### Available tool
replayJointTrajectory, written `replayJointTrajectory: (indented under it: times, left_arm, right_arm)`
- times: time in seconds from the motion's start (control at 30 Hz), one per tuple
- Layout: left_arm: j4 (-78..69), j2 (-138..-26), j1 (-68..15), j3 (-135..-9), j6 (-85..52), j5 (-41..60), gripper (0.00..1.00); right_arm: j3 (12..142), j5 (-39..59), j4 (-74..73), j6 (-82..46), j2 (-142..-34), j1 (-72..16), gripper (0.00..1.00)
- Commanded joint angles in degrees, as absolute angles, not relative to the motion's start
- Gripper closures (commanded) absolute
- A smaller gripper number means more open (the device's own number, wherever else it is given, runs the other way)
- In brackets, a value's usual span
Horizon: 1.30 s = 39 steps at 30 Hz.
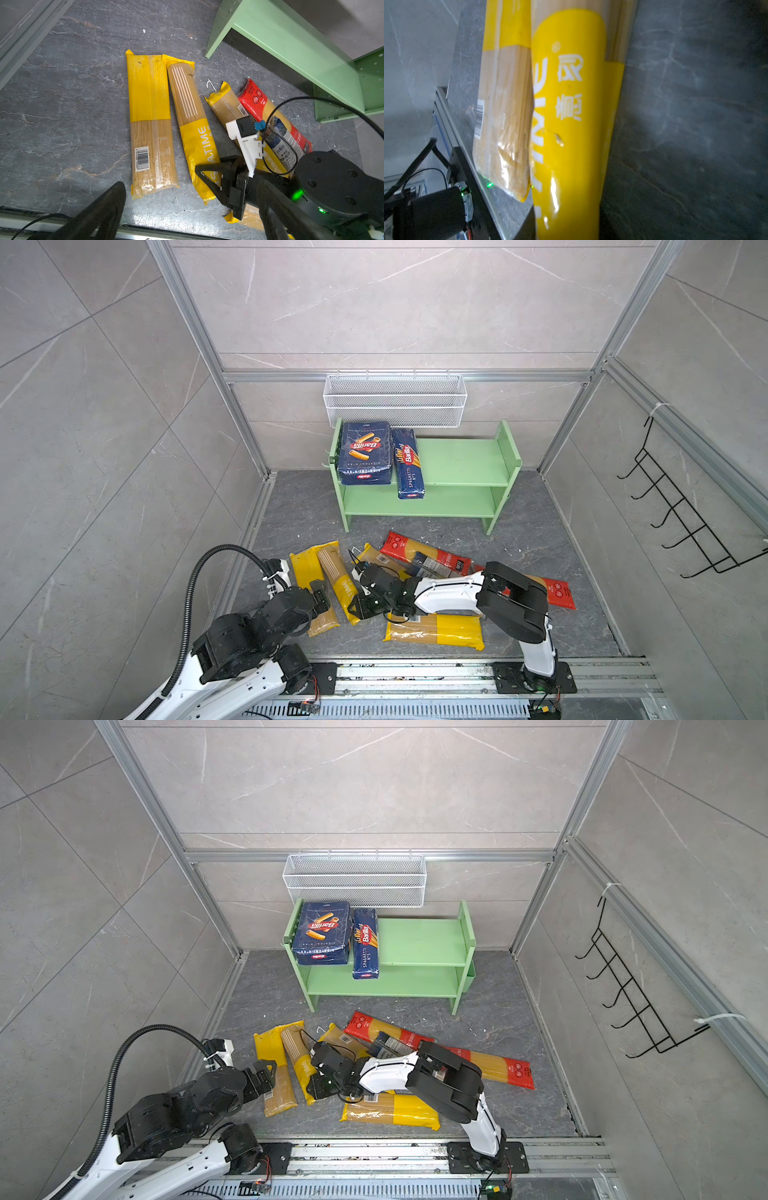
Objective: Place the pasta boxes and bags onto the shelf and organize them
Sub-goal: 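Reach the right gripper to the yellow Pastatime bag and grasp it, then lift and pull the yellow Pastatime bag toward the robot with the right gripper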
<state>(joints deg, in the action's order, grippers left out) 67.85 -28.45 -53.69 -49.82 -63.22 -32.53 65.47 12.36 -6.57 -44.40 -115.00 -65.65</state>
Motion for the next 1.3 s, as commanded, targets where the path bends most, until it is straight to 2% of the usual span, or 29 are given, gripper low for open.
replayJointTrajectory:
  times: [0.0, 0.37, 0.9, 1.27]
  left_arm:
    - [64.8, -29.5, -53.6, -48.7, -62.4, -32.3, 0.0]
    - [58.6, -30.6, -53.5, -43.9, -62.1, -29.6, 0.0]
    - [48.0, -42.1, -53.5, -46.4, -56.0, -25.3, 0.0]
    - [47.1, -43.4, -53.4, -47.0, -55.6, -24.8, 0.0]
  right_arm:
    - [60.3, 14.5, -2.4, -44.6, -113.7, -65.4, 1.0]
    - [53.9, 15.6, -4.2, -44.4, -103.0, -63.2, 1.0]
    - [48.1, 12.4, 8.7, -42.3, -80.4, -63.0, 1.0]
    - [44.7, 11.1, 9.2, -43.6, -73.9, -62.0, 1.0]
